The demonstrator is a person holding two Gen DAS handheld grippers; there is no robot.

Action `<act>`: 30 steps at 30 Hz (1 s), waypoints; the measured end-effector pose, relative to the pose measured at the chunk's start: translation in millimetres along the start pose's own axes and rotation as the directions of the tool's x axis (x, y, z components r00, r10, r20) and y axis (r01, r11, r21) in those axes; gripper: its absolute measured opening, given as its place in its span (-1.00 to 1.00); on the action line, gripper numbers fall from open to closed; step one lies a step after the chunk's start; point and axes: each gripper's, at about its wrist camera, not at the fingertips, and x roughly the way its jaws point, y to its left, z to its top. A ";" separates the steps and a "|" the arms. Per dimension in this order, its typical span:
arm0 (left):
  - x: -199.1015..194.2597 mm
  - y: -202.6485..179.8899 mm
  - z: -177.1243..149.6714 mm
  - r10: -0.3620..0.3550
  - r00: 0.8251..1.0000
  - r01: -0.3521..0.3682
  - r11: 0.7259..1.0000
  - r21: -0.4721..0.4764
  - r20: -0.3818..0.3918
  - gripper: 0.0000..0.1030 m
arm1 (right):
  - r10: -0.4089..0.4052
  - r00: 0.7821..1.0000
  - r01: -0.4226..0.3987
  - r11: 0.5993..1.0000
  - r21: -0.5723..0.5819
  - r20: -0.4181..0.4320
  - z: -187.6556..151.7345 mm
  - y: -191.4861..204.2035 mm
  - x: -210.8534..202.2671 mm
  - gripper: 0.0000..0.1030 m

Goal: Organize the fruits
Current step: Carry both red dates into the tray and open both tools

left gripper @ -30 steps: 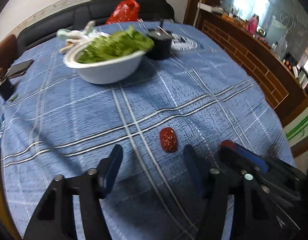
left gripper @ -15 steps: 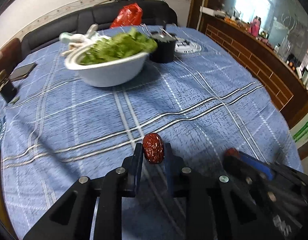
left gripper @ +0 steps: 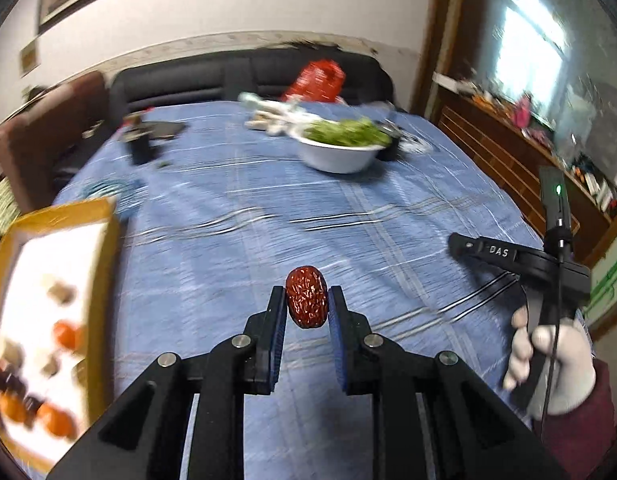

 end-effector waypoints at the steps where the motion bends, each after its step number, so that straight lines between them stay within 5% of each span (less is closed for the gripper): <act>1: -9.6 13.1 -4.6 0.015 1.000 -0.015 1.000 -0.021 0.007 -0.61 | -0.012 1.000 0.012 1.000 -0.015 0.010 -2.4 3.8 -0.6 -0.62; 8: -74.2 123.9 -48.7 0.177 0.984 -0.168 0.964 -0.208 0.026 -0.61 | -0.054 0.997 0.061 0.990 -0.127 0.059 -19.8 41.2 -15.1 -0.62; 13: -93.4 185.0 -78.6 0.253 0.967 -0.243 0.918 -0.314 -0.008 -0.61 | 0.068 0.997 -0.061 0.976 -0.209 0.026 -43.1 101.1 -32.7 -0.61; 20: -93.7 216.7 -107.2 0.264 0.964 -0.258 0.890 -0.377 -0.036 -0.60 | 0.251 0.963 -0.267 0.852 -0.450 -0.096 -89.5 233.1 -44.4 -0.60; 30: -70.3 231.1 -111.1 0.206 0.976 -0.217 0.892 -0.396 -0.070 -0.61 | 0.292 0.920 -0.392 0.700 -0.597 -0.261 -143.0 351.0 -19.7 -0.59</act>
